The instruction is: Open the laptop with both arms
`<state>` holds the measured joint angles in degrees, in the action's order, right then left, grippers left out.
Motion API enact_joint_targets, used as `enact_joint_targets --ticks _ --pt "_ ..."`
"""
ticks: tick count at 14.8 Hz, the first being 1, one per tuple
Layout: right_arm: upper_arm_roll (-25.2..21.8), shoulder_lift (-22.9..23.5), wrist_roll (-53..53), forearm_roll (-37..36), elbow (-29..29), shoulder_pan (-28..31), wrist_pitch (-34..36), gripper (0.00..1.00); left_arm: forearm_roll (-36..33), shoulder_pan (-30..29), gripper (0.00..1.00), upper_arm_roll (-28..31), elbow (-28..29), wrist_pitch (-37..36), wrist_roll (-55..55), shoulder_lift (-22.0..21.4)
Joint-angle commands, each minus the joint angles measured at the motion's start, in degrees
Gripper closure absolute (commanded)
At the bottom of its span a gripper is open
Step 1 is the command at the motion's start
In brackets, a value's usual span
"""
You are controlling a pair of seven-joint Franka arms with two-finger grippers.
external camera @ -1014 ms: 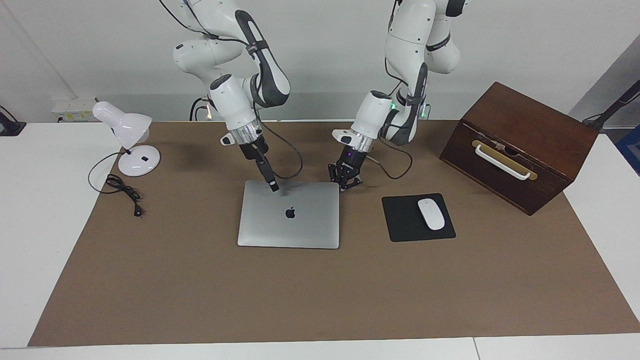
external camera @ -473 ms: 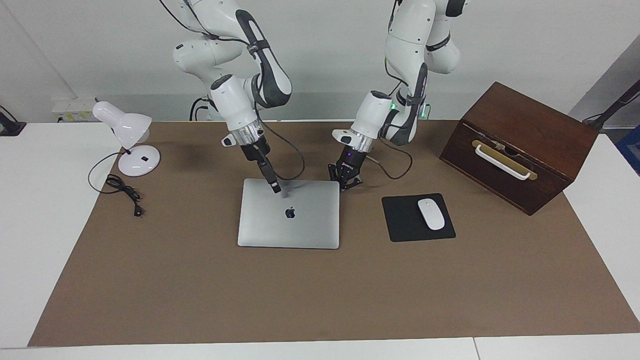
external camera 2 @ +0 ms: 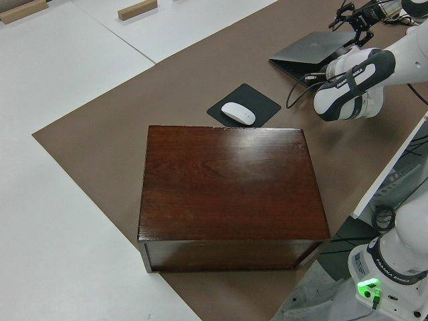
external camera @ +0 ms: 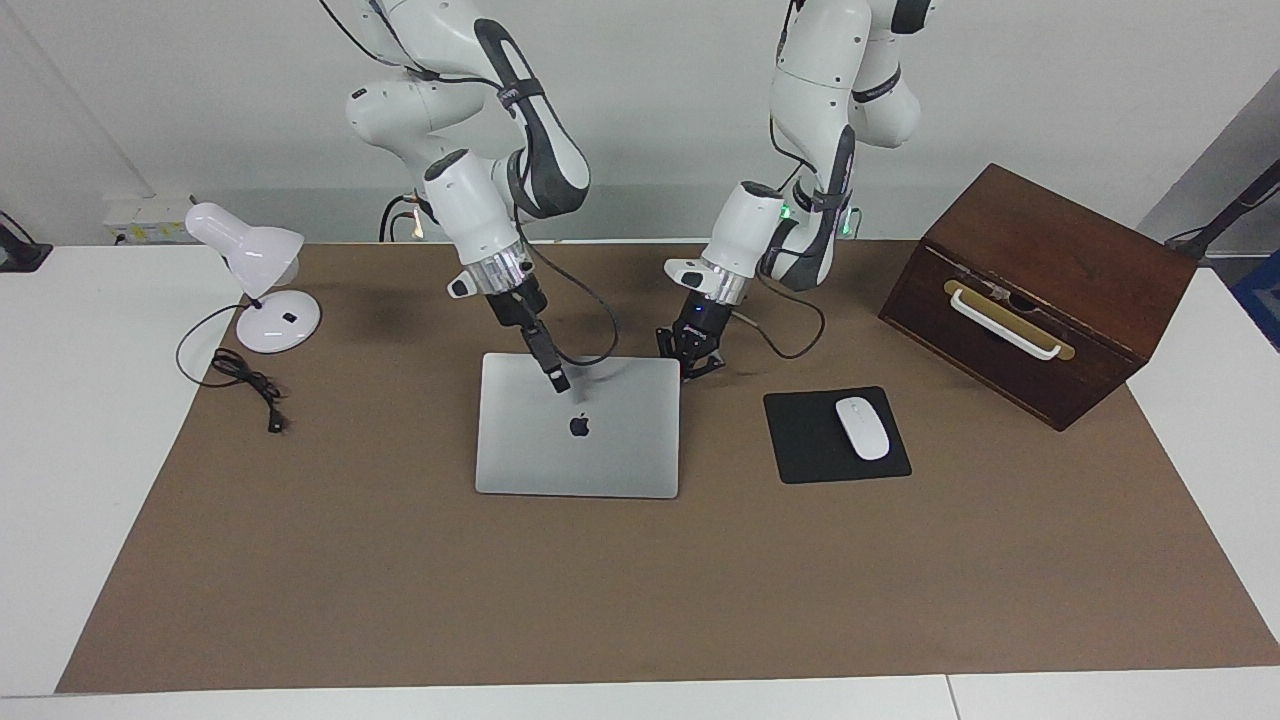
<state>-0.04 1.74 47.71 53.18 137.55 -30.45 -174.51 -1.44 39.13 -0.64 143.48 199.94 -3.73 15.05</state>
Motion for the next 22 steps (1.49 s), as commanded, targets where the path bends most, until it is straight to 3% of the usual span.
enact_joint_targets --ticks 1,22 --pt "0.3 2.74 -2.62 2.81 -4.47 1.09 -0.92 0.0 -1.55 -0.54 1.0 0.02 -1.01 0.98 -0.49 2.53" --pt "0.22 10.03 -4.03 2.63 -21.09 6.01 0.58 0.0 -1.28 -0.02 1.0 0.02 -1.1 0.98 -0.49 2.61"
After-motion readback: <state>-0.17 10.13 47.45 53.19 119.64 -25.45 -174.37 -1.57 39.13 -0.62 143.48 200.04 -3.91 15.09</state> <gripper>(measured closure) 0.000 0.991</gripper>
